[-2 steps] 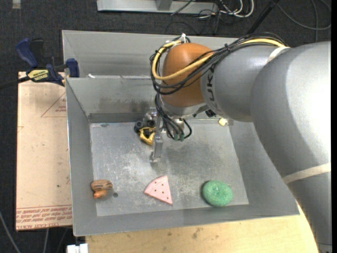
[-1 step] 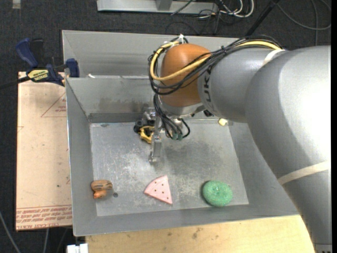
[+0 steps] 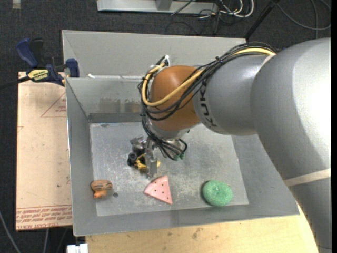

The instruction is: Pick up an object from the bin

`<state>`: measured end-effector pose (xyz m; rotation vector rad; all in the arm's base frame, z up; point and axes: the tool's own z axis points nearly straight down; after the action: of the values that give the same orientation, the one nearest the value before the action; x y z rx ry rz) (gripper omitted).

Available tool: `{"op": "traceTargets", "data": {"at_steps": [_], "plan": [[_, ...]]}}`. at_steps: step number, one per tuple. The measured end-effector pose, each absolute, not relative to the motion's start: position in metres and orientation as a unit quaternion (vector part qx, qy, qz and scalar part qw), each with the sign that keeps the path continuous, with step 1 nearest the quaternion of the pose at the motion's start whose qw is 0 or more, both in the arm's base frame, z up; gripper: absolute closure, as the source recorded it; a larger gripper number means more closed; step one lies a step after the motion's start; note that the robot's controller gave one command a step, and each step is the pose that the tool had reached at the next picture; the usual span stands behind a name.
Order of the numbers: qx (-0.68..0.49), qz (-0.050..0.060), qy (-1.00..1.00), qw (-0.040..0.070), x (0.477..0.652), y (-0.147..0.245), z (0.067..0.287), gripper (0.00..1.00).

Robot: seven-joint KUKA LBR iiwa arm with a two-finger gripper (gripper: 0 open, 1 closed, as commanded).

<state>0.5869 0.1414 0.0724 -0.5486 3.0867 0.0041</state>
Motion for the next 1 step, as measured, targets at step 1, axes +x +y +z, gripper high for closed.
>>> {"op": "traceTargets", "data": {"at_steps": [1], "plan": [[-0.175,0.001,0.985,0.004,0.5871,0.1413,0.0724,1.00]]}}
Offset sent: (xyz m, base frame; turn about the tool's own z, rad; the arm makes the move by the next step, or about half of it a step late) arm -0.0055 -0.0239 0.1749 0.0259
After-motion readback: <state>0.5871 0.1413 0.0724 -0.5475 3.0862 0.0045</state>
